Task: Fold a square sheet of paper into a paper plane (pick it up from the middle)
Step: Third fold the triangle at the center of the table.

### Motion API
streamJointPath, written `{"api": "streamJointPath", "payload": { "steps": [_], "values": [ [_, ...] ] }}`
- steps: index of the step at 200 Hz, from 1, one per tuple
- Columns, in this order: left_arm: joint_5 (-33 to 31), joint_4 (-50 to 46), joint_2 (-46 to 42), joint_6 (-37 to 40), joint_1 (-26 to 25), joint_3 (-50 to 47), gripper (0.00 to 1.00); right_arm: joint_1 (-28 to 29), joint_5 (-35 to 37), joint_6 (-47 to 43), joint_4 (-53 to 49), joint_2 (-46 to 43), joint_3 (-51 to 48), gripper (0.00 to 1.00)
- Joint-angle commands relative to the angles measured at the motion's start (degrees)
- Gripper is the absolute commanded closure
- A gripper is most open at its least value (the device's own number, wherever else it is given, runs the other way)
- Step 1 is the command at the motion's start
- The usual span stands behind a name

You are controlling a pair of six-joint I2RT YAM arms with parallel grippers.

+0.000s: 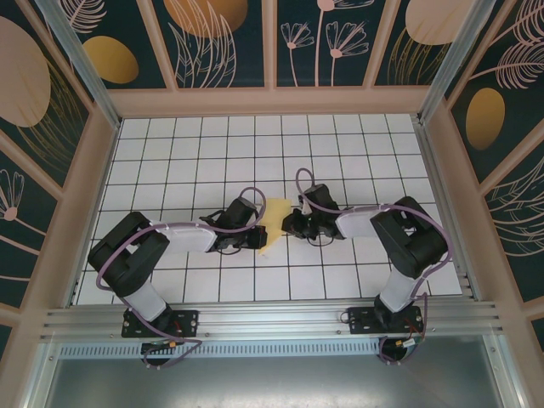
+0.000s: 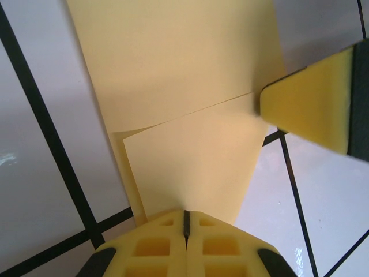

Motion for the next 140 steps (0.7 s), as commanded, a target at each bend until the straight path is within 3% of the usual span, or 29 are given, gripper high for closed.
{"api": "streamJointPath", "payload": {
  "steps": [1,46,105,140],
  "values": [
    [-1.8,-5.0,2.3,1.5,0.1,-3.1,0.98,-2.8,1.2,-1.4,-0.2,-1.4,-1.2,0.84],
    [-0.9,-4.9,0.6,0.9,0.1,-2.2,0.96,-6.2,1.3,-2.7,-2.1,-6.1,-1.3,0.81],
    [-3.0,-7.8,-4.7,-0.6,0.1,5.7,0.87,-4.4,3.8,-2.5,-6.5,-11.8,-1.7,0.73],
    [-5.3,-9.7,-4.4,1.4,0.2,9.8,0.87,-2.6,5.1,-0.7,-5.8,-11.9,-2.3,0.67]
  ]
}}
